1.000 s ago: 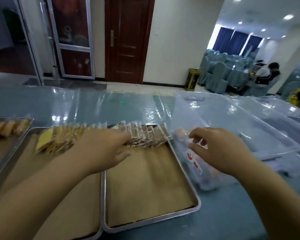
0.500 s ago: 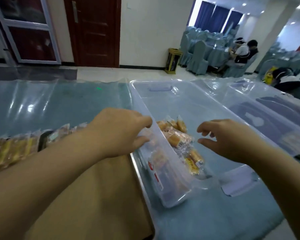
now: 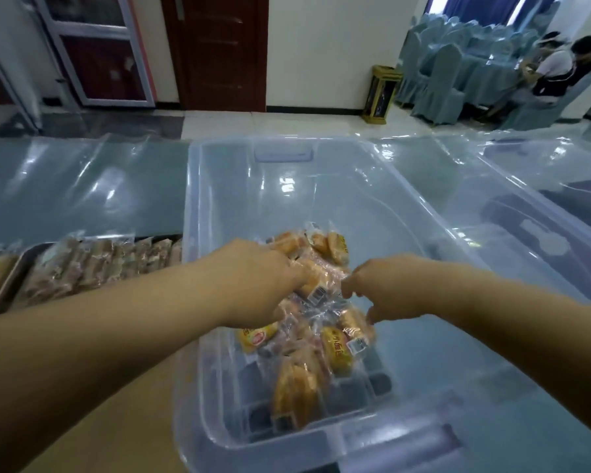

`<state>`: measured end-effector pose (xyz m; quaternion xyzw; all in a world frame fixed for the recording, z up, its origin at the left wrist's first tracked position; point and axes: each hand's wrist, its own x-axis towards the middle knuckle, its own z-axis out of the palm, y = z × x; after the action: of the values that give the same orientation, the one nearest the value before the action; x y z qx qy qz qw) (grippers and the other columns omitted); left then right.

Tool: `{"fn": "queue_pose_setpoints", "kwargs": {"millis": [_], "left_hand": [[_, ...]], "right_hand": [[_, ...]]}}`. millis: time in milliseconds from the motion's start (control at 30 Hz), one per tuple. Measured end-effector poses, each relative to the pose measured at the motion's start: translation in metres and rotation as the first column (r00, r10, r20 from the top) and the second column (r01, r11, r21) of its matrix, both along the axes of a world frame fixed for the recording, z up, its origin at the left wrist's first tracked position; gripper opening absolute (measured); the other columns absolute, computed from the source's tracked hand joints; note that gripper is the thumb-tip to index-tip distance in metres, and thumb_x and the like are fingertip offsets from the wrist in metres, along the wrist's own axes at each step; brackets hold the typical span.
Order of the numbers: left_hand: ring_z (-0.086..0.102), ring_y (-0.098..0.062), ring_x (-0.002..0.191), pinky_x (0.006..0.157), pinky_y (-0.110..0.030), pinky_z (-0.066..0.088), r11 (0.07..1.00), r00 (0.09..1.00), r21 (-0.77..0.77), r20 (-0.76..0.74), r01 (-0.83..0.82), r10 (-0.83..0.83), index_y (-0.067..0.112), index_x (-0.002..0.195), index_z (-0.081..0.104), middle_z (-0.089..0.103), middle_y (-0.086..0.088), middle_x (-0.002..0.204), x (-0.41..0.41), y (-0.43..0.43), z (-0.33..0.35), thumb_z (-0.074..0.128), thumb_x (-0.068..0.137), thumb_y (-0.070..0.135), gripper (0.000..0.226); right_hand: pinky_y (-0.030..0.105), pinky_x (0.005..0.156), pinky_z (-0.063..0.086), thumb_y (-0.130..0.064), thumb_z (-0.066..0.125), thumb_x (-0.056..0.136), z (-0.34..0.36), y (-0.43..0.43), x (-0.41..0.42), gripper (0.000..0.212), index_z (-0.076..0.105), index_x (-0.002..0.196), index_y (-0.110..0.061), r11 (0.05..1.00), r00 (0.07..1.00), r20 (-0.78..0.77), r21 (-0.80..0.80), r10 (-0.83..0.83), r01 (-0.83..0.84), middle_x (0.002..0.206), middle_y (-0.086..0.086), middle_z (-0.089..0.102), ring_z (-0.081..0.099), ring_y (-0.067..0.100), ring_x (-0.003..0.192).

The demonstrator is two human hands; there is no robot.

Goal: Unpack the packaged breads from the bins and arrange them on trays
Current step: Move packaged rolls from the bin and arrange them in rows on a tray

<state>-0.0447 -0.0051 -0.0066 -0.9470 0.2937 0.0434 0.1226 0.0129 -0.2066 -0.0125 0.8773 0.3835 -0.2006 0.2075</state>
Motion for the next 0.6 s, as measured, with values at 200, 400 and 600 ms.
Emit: {"fn": "queue_pose_setpoints", "kwargs": {"millis": [200, 400, 600], "left_hand": [[0.038, -0.015, 0.068, 0.052, -0.029, 0.032, 0.959, 0.964, 0.241, -0.177, -0.151, 0.196, 0.027, 0.121, 0.051, 0.057, -0.001, 0.102, 0.021, -0.028, -0.019, 0.055, 0.086, 0.029, 0.035], [0.048, -0.015, 0.063, 0.046, -0.027, 0.035, 0.928, 0.936, 0.365, -0.296, -0.073, 0.190, 0.018, 0.110, 0.060, 0.055, 0.001, 0.082, 0.033, -0.047, -0.048, 0.058, 0.084, 0.018, 0.026], [0.058, -0.024, 0.093, 0.071, -0.036, 0.046, 0.966, 0.875, 0.257, -0.474, 0.029, 0.100, 0.016, 0.121, 0.055, 0.059, -0.006, 0.111, 0.026, -0.063, -0.081, 0.065, 0.082, 0.029, 0.042]], "right_hand": [[0.024, 0.063, 0.046, -0.016, 0.065, 0.085, -0.040, 0.009, 0.029, 0.042, 0.054, 0.126, -0.014, 0.961, 0.978, -0.060, -0.183, 0.198, -0.206, 0.114, 0.005, 0.062, 0.059, 0.020, 0.096], [0.030, 0.078, 0.049, -0.016, 0.061, 0.087, -0.073, 0.007, 0.032, 0.033, 0.056, 0.119, -0.015, 0.978, 0.983, -0.086, -0.113, 0.164, -0.174, 0.112, 0.008, 0.058, 0.057, 0.022, 0.096], [0.039, 0.088, 0.051, -0.018, 0.066, 0.084, -0.081, 0.004, 0.026, 0.059, 0.041, 0.137, -0.014, 0.975, 0.979, -0.098, -0.118, 0.176, -0.187, 0.134, 0.011, 0.046, 0.052, 0.029, 0.114]]}}
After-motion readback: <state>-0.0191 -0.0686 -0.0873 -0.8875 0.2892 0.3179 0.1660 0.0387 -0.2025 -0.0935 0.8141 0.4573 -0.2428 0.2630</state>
